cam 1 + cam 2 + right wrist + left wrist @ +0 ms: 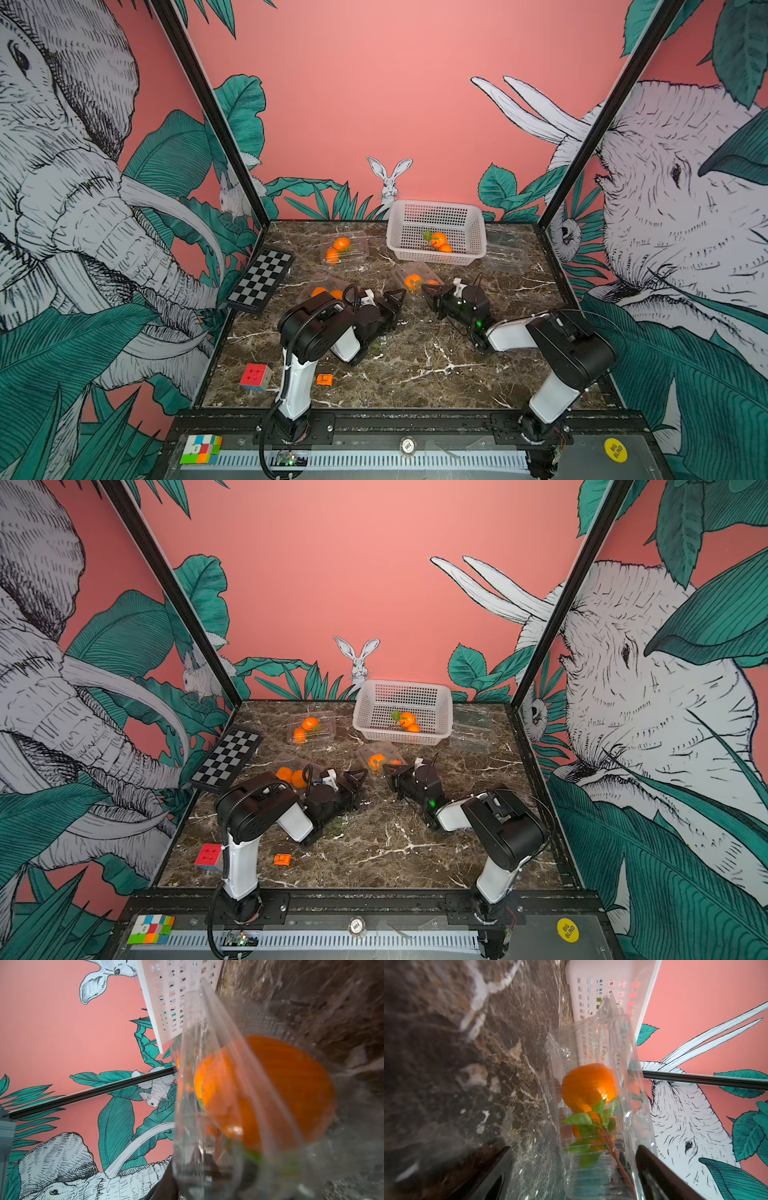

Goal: Take oranges out of containers
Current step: Open the packing box at the center of the board.

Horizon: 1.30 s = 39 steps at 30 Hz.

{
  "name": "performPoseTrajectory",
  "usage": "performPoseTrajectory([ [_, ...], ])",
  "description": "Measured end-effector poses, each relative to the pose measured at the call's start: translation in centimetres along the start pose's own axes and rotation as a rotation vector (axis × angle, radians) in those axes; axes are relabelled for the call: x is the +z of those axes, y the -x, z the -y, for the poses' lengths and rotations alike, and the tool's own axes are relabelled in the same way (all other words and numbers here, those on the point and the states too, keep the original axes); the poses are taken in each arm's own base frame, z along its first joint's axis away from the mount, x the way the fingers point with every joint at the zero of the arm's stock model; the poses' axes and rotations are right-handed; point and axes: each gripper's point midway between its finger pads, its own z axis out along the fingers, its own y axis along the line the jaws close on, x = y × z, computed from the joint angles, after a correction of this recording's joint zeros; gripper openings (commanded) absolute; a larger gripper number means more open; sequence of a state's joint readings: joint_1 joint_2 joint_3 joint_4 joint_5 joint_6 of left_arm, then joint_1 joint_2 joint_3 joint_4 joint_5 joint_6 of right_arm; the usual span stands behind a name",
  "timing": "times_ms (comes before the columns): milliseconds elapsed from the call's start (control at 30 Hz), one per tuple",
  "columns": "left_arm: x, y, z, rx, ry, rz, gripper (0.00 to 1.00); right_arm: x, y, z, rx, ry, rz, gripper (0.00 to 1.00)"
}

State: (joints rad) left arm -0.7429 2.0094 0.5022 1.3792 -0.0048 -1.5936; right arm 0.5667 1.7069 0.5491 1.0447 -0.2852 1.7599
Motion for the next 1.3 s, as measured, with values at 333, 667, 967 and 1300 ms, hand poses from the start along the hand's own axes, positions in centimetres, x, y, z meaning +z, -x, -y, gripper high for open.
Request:
performPoseTrajectory([
  [333,0.2,0.2,0.1,-0.001,-0.008,0.006,0.93,0.9,-0.3,-0.8,-0.004,0.035,-0.034,0.21],
  [667,0.4,-0.5,0.1,0.002,-0.009,-0.026,0.93,2.0,-1.9,-2.4,0.008,0.100,-0.101,0.22],
  [967,0.3,-0.6,-0.3,0.009,0.010,-0.029,0.89,2.0,-1.6,-2.5,0.028,0.108,-0.087,0.22],
  [1300,-0.2,-0.9,-1.4,0.037,0.093,-0.047,0.84,1.9,-0.6,-3.2,0.116,0.143,-0.026,0.22],
])
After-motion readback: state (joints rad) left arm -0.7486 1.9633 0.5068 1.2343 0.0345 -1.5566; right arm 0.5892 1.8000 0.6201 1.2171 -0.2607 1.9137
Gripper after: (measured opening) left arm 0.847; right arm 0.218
